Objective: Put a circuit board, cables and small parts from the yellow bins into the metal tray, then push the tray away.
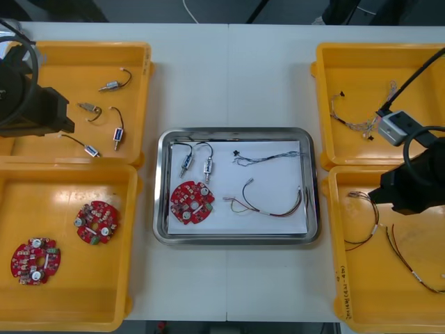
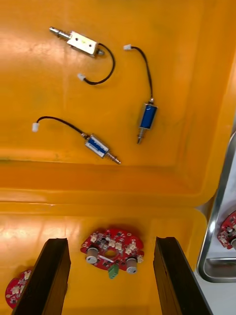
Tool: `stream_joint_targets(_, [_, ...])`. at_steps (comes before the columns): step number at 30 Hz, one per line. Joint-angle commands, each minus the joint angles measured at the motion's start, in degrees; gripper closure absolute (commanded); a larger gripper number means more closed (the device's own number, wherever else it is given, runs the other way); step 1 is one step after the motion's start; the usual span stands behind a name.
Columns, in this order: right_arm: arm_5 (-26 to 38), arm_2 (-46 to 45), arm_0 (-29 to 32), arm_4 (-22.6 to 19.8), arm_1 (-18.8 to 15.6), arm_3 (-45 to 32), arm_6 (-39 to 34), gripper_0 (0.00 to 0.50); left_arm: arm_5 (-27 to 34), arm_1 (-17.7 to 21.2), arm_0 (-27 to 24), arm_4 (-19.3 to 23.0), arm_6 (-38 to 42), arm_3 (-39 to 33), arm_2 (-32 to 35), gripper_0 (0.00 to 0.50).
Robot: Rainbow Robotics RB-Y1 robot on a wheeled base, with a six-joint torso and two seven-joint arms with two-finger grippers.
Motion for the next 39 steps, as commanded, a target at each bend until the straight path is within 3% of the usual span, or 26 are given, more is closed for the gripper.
stream_joint_targets(1, [0.2,5.4,-4.9,-0.7,-2.1,-1.9,0.0,0.0,0.4,3.1,3.3,1.1,-5.2,-2.8,3.4,0.0])
stream_joint_targets(14, [0.2,27.0,-17.9,0.7,-1.4,-3.2,0.8,0.0,0.4,5.4,13.7,5.2,-7.8,-9.5,10.0,0.0])
stream_joint_targets(27, [0.1,43.1,-25.3,10.1,7.1,-3.0,4.4,0.0,0.4,6.1,20.5,7.3,-11.2,-14.2,14.2,0.0])
stream_joint_targets(39, [-5.8,50.6,-27.1,15.3,12.6,3.3,17.9,0.0,0.4,6.1,22.2,6.6,-12.8,-14.8,15.8,0.0])
